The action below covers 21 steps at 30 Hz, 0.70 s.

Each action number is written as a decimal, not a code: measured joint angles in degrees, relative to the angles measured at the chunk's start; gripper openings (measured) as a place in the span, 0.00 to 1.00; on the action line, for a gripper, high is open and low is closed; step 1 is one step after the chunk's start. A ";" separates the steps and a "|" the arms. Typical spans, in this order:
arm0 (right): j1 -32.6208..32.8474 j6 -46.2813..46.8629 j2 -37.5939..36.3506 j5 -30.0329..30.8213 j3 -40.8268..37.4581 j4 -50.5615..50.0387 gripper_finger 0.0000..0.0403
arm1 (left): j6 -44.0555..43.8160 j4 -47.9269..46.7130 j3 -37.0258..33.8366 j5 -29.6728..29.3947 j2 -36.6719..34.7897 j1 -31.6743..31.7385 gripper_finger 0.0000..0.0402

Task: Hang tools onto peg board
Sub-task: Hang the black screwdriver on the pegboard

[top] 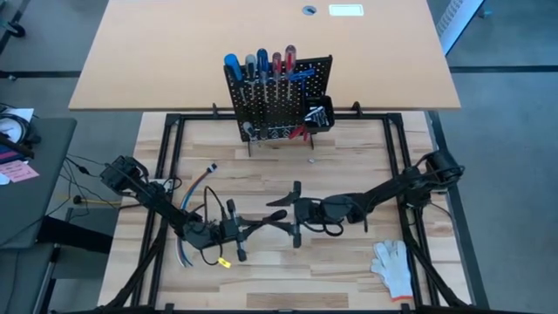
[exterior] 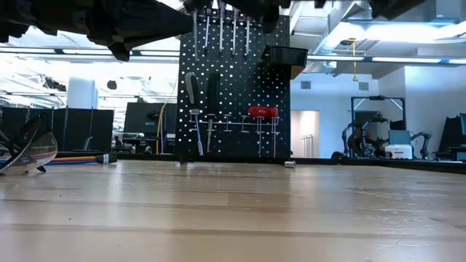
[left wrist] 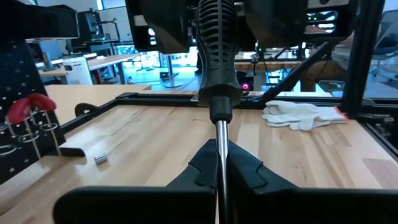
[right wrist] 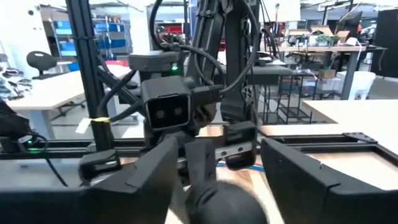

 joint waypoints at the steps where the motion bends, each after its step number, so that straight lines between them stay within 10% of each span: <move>1: 0.00 -0.35 -0.05 -0.01 0.39 -0.50 0.58 | 0.00 -0.23 0.17 -0.04 0.00 0.00 0.01; 8: 0.09 -1.43 0.01 -0.36 1.28 -2.83 0.28 | 0.01 -1.22 0.43 -0.22 0.01 0.00 0.01; 14: 0.13 -3.08 -0.49 -0.49 1.32 -5.17 0.25 | 0.19 -1.52 0.39 -0.04 0.07 0.02 0.01; 21: 0.03 -5.16 -7.92 1.01 1.20 -12.53 0.69 | -0.04 -0.68 0.41 -0.27 0.02 0.02 0.01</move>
